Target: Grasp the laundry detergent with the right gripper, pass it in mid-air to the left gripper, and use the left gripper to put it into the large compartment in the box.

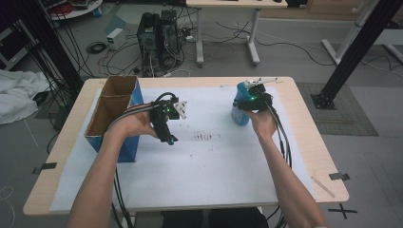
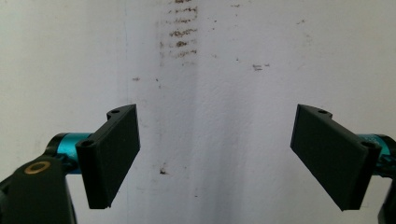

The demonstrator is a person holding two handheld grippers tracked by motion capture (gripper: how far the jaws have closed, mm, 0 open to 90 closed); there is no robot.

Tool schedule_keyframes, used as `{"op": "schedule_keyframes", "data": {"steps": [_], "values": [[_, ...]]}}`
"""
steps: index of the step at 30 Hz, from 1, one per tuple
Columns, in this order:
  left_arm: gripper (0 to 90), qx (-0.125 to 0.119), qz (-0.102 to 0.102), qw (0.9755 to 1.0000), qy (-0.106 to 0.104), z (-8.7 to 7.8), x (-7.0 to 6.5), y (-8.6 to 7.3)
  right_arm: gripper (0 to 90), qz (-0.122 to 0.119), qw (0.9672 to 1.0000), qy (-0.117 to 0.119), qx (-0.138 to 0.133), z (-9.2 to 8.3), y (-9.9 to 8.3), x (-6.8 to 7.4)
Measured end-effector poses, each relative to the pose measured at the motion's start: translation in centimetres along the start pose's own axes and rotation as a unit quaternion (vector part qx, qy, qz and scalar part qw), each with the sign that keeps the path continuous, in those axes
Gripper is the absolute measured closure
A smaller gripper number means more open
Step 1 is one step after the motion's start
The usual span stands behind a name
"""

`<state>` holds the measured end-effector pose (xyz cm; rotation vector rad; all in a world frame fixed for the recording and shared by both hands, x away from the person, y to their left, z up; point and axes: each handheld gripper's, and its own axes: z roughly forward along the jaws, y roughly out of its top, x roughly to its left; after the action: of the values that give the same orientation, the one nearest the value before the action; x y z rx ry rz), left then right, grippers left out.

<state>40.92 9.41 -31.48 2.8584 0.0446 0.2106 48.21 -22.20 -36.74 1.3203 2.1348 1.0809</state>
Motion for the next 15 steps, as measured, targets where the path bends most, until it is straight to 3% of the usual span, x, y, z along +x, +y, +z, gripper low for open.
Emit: {"op": "schedule_keyframes", "data": {"steps": [10,15], "values": [[15.8,0.0,0.0,1.0,0.002,0.01,-0.01,0.04,40.5,-0.006,1.0,-0.005,0.001,0.03,-0.15,-0.17],[15.8,-0.003,-0.001,1.0,-0.001,0.1,-0.05,0.08,43.2,-0.016,0.9997,-0.02,-0.003,-0.07,-0.22,0.02]]}}
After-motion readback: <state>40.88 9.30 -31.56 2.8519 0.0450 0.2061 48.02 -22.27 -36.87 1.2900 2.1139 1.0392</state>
